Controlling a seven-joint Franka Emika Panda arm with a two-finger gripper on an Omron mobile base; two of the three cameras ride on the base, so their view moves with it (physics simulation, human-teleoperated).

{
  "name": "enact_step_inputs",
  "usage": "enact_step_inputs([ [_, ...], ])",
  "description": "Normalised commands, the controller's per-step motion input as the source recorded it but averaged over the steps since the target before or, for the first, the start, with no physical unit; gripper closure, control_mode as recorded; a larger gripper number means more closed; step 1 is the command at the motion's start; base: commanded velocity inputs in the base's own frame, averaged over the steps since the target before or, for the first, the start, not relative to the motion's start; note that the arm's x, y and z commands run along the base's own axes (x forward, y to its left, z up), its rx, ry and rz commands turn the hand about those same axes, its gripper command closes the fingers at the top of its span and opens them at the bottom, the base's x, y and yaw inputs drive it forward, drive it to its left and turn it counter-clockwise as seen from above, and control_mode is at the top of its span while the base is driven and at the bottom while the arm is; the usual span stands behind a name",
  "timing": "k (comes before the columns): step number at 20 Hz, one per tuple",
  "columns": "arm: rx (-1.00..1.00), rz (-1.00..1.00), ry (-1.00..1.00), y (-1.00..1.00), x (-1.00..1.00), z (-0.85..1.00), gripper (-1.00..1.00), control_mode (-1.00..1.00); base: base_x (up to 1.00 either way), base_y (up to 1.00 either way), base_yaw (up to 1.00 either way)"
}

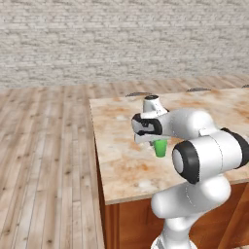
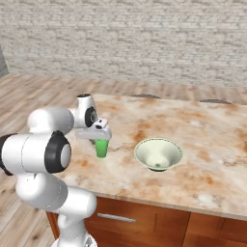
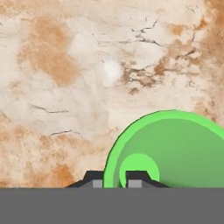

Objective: Pick the cup and bowl and place them in the sink. Then turn on the water.

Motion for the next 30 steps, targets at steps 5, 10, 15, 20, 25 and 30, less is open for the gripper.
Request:
enact_step_inputs([
  [5,-0.05,0.03,0.27,0.39,-0.37,0.91,1.0,-1.0,0.0,0.0,0.0],
  [10,0.0,0.0,0.27,0.36,-0.64,0.67,1.0,-1.0,0.0,0.0,0.0],
  [15,0.0,0.0,0.16,0.15,-0.92,0.4,1.0,-1.0,0.0,0.0,0.0],
  [20,0.02,0.03,-0.53,-0.02,-0.99,0.03,1.0,-1.0,0.0,0.0,0.0],
  [25,0.11,0.02,-0.83,-0.04,-0.46,0.05,1.0,-1.0,0.0,0.0,0.0],
  [30,0.13,0.0,-0.35,-0.18,-0.1,0.0,1.0,-1.0,0.0,0.0,0.0],
])
